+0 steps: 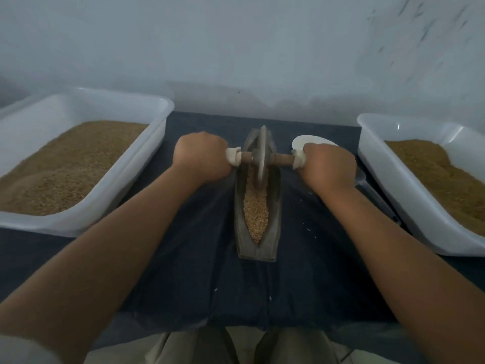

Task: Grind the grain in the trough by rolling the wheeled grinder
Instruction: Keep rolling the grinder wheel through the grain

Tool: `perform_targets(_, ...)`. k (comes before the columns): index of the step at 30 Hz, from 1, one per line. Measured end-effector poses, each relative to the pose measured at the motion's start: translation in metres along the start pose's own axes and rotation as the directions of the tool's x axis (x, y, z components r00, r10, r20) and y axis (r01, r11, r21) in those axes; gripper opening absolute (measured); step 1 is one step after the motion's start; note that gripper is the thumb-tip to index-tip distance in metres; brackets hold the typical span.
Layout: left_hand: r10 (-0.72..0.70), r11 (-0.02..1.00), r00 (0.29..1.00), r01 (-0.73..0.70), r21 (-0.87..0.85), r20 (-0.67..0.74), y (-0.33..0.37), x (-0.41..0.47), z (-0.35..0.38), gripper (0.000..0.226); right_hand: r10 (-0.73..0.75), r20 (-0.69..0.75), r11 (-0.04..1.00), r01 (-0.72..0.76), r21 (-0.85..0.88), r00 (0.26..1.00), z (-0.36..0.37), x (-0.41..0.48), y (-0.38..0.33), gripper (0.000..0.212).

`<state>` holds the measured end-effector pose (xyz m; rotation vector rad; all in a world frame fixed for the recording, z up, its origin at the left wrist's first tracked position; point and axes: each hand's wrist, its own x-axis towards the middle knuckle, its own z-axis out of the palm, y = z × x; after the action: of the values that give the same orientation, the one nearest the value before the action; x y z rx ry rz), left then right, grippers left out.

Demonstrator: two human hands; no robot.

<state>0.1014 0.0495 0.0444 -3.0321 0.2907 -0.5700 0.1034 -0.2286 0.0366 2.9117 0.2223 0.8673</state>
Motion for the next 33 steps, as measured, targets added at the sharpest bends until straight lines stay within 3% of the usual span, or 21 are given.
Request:
perform_targets(5,0.208,0.978,0.954,-0.207,0.03,-0.215,-0.011,-0.076,-0.006,0.044,-0.126,-0.041,0.992,0.127,0.027,0.991,-0.024,-0.073,0.012,0.035)
perform_targets(7,0.229,0.973,0.946,-0.231,0.016,-0.229,-0.013,-0.089,-0.003,0.047,-0.128,-0.046,0.99,0.13,0.044,0.991,-0.025,-0.085,0.015,0.034)
perform_targets(12,0.101,0.993,0.992,-0.096,0.068,-0.073,-0.005,-0.03,0.002,0.04,0.006,-0.055,1.0,-0.004,0.025,0.998,-0.003,-0.045,0.005,0.045)
perform_targets(15,0.009,1.0,1.0,-0.009,0.014,0.0,-0.001,0.008,0.001,0.036,0.048,-0.011,0.999,-0.048,0.022,0.999,0.007,-0.005,-0.002,0.038)
perform_targets(18,-0.004,1.0,1.0,0.003,-0.022,-0.021,-0.001,0.0,0.001,0.043,0.024,0.014,1.0,-0.024,-0.006,1.0,0.0,0.003,-0.003,0.033)
perform_targets(21,0.057,0.998,0.992,-0.06,-0.026,-0.115,-0.006,-0.045,0.005,0.043,-0.073,-0.031,0.997,0.072,-0.015,0.997,-0.016,-0.028,0.001,0.042)
perform_targets(25,0.145,0.986,0.963,-0.16,-0.052,-0.226,-0.012,-0.093,0.004,0.05,-0.191,-0.084,0.98,0.195,0.04,0.978,-0.042,-0.076,0.008,0.032)
perform_targets(33,0.022,0.999,0.999,-0.02,0.044,-0.035,0.0,-0.014,0.002,0.034,-0.001,-0.031,0.999,0.002,0.048,1.0,0.005,-0.014,0.004,0.049)
